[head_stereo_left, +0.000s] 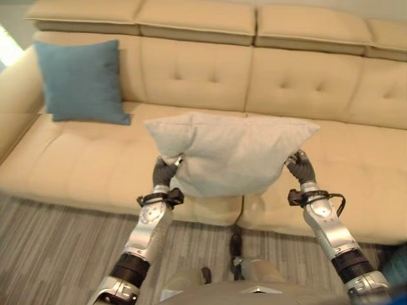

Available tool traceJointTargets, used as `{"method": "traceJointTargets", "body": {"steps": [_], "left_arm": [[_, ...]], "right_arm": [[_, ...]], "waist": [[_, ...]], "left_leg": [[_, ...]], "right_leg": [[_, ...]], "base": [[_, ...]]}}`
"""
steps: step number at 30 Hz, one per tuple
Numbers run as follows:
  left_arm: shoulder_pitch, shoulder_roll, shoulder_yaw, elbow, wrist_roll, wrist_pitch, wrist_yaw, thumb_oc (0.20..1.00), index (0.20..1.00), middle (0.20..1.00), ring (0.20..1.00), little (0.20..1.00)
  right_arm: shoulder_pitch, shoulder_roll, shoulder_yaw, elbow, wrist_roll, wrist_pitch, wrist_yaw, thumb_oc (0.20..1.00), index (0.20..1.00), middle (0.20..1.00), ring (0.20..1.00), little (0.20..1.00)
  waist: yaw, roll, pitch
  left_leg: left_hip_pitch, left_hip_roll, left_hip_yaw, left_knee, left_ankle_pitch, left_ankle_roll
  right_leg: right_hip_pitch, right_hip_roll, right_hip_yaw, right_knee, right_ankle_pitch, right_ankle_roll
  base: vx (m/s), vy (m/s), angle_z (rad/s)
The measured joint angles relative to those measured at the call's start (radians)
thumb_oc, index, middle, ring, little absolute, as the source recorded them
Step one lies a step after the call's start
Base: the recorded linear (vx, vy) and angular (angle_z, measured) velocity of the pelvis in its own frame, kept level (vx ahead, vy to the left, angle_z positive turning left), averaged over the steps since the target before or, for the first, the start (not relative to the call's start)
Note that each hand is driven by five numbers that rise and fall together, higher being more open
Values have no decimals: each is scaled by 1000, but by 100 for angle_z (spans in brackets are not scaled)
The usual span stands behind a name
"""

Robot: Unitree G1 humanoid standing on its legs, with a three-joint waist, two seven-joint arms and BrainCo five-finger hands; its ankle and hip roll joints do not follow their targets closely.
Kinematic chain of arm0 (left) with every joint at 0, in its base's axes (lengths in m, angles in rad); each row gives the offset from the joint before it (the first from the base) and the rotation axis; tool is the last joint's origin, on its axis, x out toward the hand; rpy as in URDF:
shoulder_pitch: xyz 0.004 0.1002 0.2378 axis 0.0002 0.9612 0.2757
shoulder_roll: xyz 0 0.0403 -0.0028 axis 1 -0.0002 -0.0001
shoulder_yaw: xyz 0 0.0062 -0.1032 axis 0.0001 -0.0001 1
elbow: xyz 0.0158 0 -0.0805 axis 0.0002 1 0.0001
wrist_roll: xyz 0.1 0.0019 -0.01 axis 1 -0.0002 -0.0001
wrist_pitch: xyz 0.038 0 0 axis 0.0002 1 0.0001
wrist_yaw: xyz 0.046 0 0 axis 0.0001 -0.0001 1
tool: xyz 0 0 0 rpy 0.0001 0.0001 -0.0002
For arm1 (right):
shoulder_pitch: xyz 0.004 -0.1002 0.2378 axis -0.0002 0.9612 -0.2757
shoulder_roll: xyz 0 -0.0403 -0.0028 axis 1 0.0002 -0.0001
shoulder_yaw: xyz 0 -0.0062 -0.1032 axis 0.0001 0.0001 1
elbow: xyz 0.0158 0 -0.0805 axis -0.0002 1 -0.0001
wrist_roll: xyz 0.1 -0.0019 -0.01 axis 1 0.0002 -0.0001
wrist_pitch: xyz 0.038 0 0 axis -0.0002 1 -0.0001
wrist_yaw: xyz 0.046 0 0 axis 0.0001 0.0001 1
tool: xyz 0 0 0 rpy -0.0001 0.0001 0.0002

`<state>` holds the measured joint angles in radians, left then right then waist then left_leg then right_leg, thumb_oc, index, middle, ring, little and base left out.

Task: Pick up all the scattered cushions and arrange them neatly on the sofa.

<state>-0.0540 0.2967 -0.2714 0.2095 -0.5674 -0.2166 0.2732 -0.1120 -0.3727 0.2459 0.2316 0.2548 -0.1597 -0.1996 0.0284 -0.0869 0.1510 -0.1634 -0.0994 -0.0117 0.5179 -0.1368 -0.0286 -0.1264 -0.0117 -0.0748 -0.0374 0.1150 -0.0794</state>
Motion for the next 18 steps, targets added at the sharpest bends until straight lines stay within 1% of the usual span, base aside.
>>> {"method": "traceJointTargets", "body": {"steps": [1,2,3,4,5,6,7,8,9,10,11,12,13,15,17,18], "left_arm": [[0,9,1,0,-1,1,0,200,200,200,200,200],[0,16,3,0,0,4,-4,200,200,200,200,200],[0,16,6,-1,-1,4,-5,200,200,200,200,200],[0,17,5,-1,0,6,-5,200,200,200,200,200],[0,17,4,0,0,7,-5,200,200,200,200,200],[0,16,4,0,0,7,-5,200,200,200,200,200],[0,16,3,0,0,7,-5,200,200,200,200,200],[-2,17,4,0,1,7,-5,200,200,200,200,200],[-3,17,6,0,1,7,-5,200,200,200,200,200],[-7,17,5,0,1,8,-5,200,200,200,200,200],[-8,15,5,0,1,10,-5,200,200,200,200,200],[-7,10,4,-1,1,13,-5,200,200,200,200,200],[-10,6,-3,-1,1,13,-5,200,200,200,200,200],[-27,4,-4,-1,0,16,-5,200,200,200,200,200],[-32,16,-3,-1,0,17,-5,200,200,200,200,200],[-41,26,-2,-2,1,17,-4,200,200,200,200,200]], "right_arm": [[-1,6,0,-1,6,0,0,200,200,200,200,200],[-2,17,-1,-1,17,0,0,200,200,200,200,200],[-7,17,-1,-2,18,0,0,200,200,200,200,200],[-9,16,-1,0,18,0,0,200,200,200,200,200],[-8,15,0,2,18,0,-1,200,200,200,200,200],[-8,12,1,2,17,0,-1,200,200,200,200,200],[-7,10,1,2,17,0,-1,200,200,200,200,200],[-8,8,1,3,17,0,-2,200,200,200,200,200],[-8,6,1,2,17,-1,-2,200,200,200,200,200],[-9,4,-8,2,16,-1,-3,200,200,200,200,200],[-8,3,-11,2,15,0,-3,200,200,200,200,200],[-9,-4,-11,1,14,0,-3,200,200,200,200,200],[-8,-13,-14,0,13,0,-3,200,200,200,200,200],[-12,-10,-28,0,7,0,-9,200,200,200,200,200],[-13,-8,-35,0,-6,3,-9,200,200,200,200,200],[-19,-3,-34,1,-8,4,-11,200,200,200,200,200]], "waist": [[8,0,0],[8,-11,3],[9,-16,7],[6,-17,8],[4,-19,9],[-7,-19,10],[-13,-18,10],[-12,-18,12],[-8,-18,12],[-17,-11,10],[-22,-8,9],[-21,6,10],[-24,26,9],[-26,25,11],[-17,32,12],[-9,35,12]], "left_leg": [[-6,15,-12,9,-5,-2],[-4,17,-31,-58,-15,2],[1,21,-27,-146,-14,2],[3,29,-25,-243,-11,0],[8,39,-26,-343,8,-6],[0,49,-30,-393,37,-14],[-18,58,-39,-409,62,-18],[-39,67,-66,-420,84,-22],[-52,76,-95,-417,122,-35],[-37,92,-110,-419,154,-29],[-14,99,-106,-455,159,-23],[21,106,-108,-497,215,-19],[50,121,-106,-524,235,-12],[76,104,-106,-563,236,2],[137,81,-90,-609,240,12],[154,72,-77,-609,232,22]], "right_leg": [[19,14,2,-9,-8,-12],[49,19,11,-29,-23,-19],[63,19,19,-42,-22,-18],[81,19,24,-53,-29,-4],[92,20,20,-52,-34,10],[105,23,18,-52,-37,14],[117,28,18,-52,-44,26],[125,33,28,-52,-57,36],[131,40,36,-53,-66,43],[136,51,46,-52,-76,44],[140,54,53,-52,-77,44],[147,63,58,-52,-77,44],[155,73,58,-52,-82,49],[160,52,61,-52,-84,55],[196,22,63,-52,-98,77],[209,11,71,-48,-109,96]], "base": [[251,4,-10],[264,33,-11],[190,41,-14],[121,34,-21],[98,39,-15],[131,62,-12],[113,78,-13],[113,91,-28],[187,161,-44],[158,129,-42],[135,135,-38],[71,96,-27],[118,172,-15],[163,211,-2],[91,131,-12],[64,115,-25]]}}
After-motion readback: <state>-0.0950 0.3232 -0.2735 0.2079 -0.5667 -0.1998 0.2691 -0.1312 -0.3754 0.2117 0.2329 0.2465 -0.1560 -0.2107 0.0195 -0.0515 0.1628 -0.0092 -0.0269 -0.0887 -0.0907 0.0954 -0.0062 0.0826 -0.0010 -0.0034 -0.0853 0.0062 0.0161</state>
